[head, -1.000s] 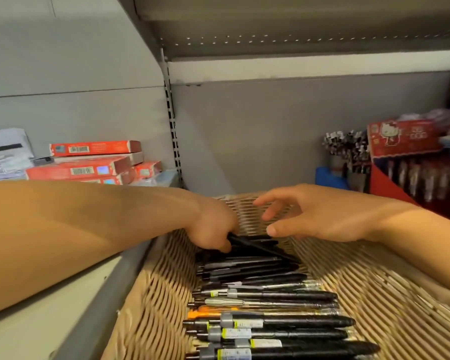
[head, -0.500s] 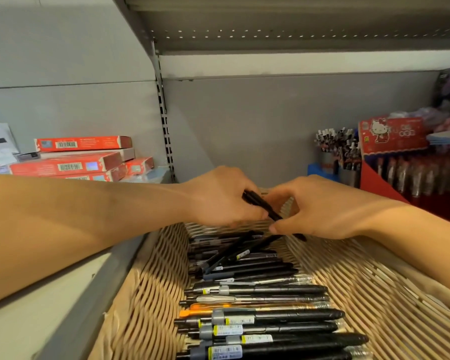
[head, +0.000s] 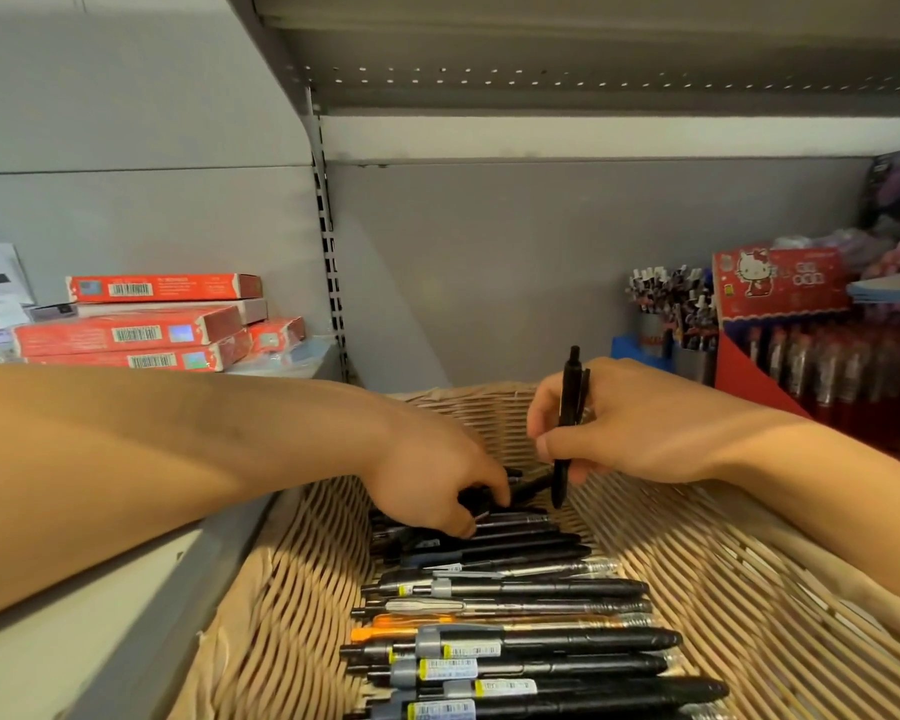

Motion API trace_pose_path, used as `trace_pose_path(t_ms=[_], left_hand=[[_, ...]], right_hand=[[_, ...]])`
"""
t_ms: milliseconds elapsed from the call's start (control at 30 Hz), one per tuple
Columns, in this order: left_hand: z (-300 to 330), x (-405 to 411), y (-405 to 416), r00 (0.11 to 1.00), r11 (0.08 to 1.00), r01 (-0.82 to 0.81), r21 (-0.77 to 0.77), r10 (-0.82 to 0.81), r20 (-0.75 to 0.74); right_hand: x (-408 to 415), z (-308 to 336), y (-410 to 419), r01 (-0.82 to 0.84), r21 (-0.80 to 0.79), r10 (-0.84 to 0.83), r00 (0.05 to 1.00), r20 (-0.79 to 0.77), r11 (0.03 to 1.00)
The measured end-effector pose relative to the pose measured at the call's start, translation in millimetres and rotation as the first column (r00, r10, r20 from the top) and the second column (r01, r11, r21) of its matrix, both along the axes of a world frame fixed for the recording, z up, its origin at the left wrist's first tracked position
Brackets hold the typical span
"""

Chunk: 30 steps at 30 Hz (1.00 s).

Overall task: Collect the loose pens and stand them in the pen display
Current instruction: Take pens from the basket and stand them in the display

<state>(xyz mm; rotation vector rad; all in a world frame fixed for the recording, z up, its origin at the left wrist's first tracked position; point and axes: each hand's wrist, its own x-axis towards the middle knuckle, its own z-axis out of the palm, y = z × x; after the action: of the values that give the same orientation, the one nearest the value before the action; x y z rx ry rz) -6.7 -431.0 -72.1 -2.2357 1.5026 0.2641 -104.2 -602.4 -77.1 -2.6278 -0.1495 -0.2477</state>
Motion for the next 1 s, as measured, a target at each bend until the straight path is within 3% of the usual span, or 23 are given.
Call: trace_pose_path(t_ms=[200,267,400,700,867,1000], left_hand=[[-3,-4,1,1.0,0.998,-0.006,0.07,0.008,-0.027],[-2,-4,1,1.0,1.0,0.01,0.005,-0.01,0.006],[6,-3,0,1.0,0.962,-0.027,-0.27,0.026,-0.007],[11,5,0,0.993,0.688,-0.113,-0.717,0.05,-0.108],[12,4,1,0.98,0.546,-0.152,-0.824,-0.026,-0.199],[13,2,2,0.983,0.448,-0.106,-0.888,-0.089,-0.162]], right_hand=[[1,0,1,-0.024,0.001,0.024,1.0,-0.008,1.0],[1,0,1,-0.022,0.009,0.022,1.0,-0.004,1.0],[0,0,0,-0.01,0.024,0.01,1.0,-0.004,1.0],[-3,4,2,0.023,0.039,-0.026,0.997,0.077,0.999],[-3,5,3,0.048,-0.025,-0.048,0.999,0.022,0.999],[-6,7,6,0.037,-0.02,-0.037,0.999,-0.001,0.999]])
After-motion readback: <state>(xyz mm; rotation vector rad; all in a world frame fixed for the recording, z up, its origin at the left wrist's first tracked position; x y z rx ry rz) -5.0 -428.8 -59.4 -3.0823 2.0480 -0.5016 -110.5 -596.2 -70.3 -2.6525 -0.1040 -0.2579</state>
